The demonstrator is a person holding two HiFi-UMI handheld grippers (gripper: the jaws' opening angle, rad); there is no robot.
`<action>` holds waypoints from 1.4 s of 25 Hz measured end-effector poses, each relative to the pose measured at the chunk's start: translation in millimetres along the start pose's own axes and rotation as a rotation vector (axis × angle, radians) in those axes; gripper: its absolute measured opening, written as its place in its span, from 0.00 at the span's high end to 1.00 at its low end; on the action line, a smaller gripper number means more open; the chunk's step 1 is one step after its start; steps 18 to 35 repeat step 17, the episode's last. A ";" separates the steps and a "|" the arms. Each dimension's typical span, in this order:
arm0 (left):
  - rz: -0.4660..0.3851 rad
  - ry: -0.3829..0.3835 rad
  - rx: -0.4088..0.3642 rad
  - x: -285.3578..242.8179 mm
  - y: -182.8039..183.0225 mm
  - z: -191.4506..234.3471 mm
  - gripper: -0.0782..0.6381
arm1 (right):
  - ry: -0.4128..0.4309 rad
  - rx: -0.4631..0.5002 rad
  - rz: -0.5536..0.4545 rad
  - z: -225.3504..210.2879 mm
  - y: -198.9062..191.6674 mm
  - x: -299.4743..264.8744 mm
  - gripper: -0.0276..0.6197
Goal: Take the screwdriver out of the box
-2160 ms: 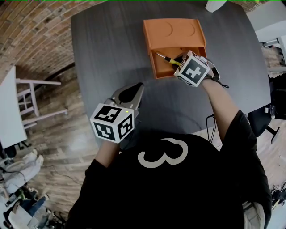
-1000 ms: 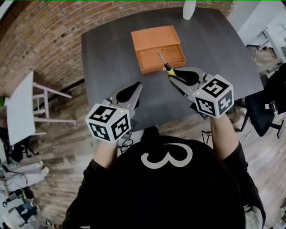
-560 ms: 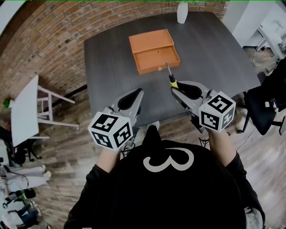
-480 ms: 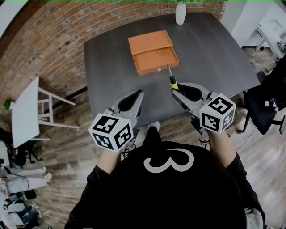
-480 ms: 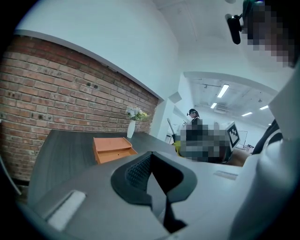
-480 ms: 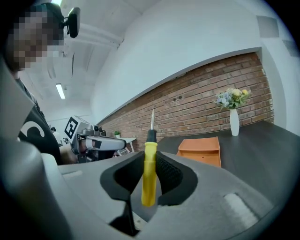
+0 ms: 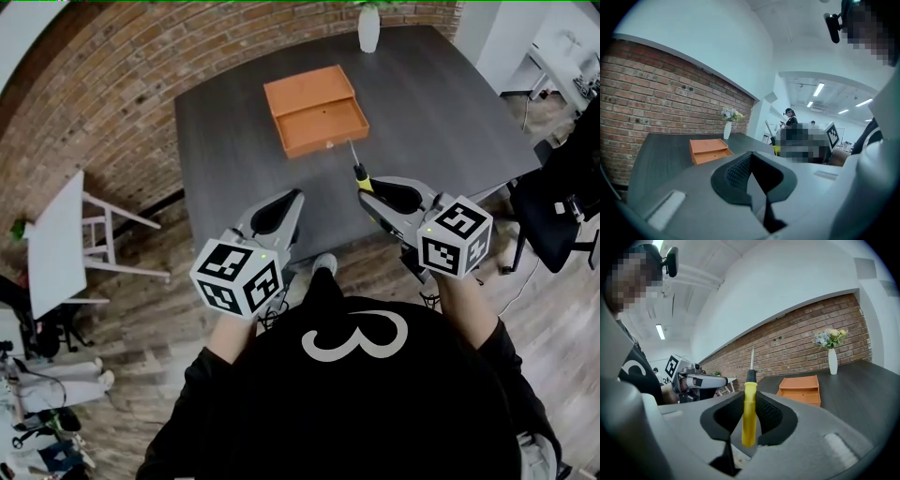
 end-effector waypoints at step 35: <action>-0.027 -0.022 -0.018 5.2 4.6 -12.6 0.87 | -0.002 -0.016 -0.001 6.3 -1.0 4.0 0.84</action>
Point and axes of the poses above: the fingertips, and each gripper's own axes: x backward along the fingers, z to its left, y out of its top, the point moved 10 cm from there along x, backward along the fingers, and after that the axes turned 1 degree about y, right-handed, at the moved point
